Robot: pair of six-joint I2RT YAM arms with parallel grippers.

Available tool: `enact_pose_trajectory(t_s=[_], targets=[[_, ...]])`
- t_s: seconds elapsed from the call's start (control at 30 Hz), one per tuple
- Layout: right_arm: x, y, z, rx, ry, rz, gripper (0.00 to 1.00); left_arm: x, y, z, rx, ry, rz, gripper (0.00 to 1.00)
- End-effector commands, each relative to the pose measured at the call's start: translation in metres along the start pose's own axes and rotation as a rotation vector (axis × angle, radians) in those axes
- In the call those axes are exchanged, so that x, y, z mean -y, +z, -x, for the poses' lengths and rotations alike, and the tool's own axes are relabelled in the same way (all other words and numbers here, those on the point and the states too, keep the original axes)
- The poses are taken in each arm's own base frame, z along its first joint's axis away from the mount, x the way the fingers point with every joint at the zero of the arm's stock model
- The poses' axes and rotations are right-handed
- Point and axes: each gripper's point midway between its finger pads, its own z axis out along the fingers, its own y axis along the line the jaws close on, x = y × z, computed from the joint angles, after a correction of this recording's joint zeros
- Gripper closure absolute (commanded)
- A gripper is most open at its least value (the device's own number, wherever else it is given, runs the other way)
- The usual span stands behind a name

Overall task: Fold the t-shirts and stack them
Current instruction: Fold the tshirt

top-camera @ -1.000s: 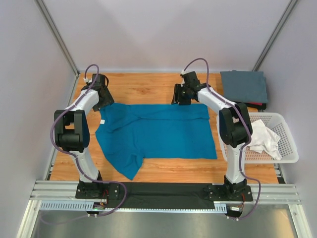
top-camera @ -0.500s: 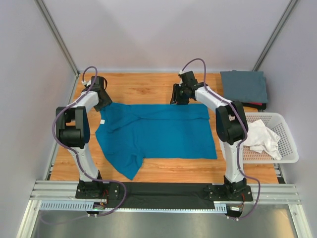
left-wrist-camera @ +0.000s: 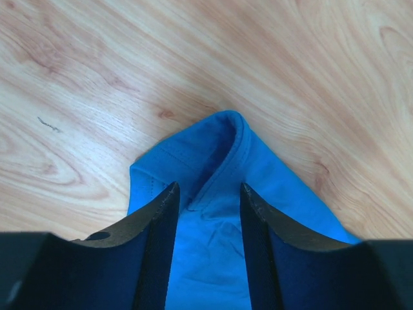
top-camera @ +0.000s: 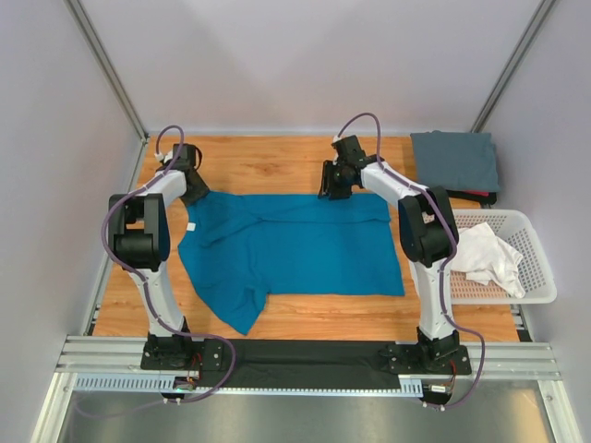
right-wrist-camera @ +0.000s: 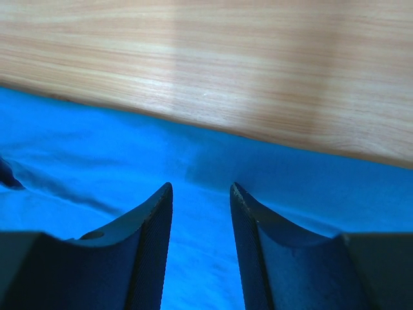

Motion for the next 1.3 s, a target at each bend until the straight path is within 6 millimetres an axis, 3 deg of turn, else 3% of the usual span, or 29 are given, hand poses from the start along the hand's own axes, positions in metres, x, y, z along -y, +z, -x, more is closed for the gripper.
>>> enact_pose_trajectory(t_s=[0.0,0.13,0.23,0.3,0.57,0.77,0.83,0.97,1.0,1.27], targets=[[-0.007,-0.003,0.013,0.033,-0.003,0.001,0.58,0.004,0.002,0.012,0.017,-0.052,-0.009,0.53],[-0.005,-0.002,0.012,0.03,-0.002,-0.008,0.58,0.003,0.001,0.013,0.019,-0.064,-0.013,0.67],[-0.003,0.001,0.009,0.021,0.004,-0.016,0.59,0.0,-0.003,0.015,0.031,-0.075,-0.008,0.96],[-0.002,0.002,0.008,0.012,0.008,-0.022,0.59,-0.001,-0.008,0.019,0.048,-0.081,-0.007,1.0],[0.002,0.005,0.002,-0.006,0.026,-0.036,0.61,-0.006,-0.026,0.025,0.1,-0.123,-0.012,1.0],[0.002,0.007,0.0,-0.017,0.029,-0.032,0.62,-0.007,-0.028,0.024,0.096,-0.12,-0.011,1.0],[0.001,0.006,0.0,-0.017,0.029,-0.031,0.62,-0.007,-0.026,0.021,0.085,-0.118,-0.012,0.95],[0.002,0.006,0.0,-0.021,0.028,-0.03,0.62,-0.008,-0.027,0.016,0.066,-0.108,-0.016,0.59],[0.001,0.006,-0.001,-0.021,0.025,-0.03,0.62,-0.007,-0.028,0.015,0.062,-0.102,-0.021,0.55],[0.0,0.005,0.001,-0.02,0.026,-0.025,0.62,-0.012,-0.045,0.008,0.044,-0.085,-0.038,0.54]])
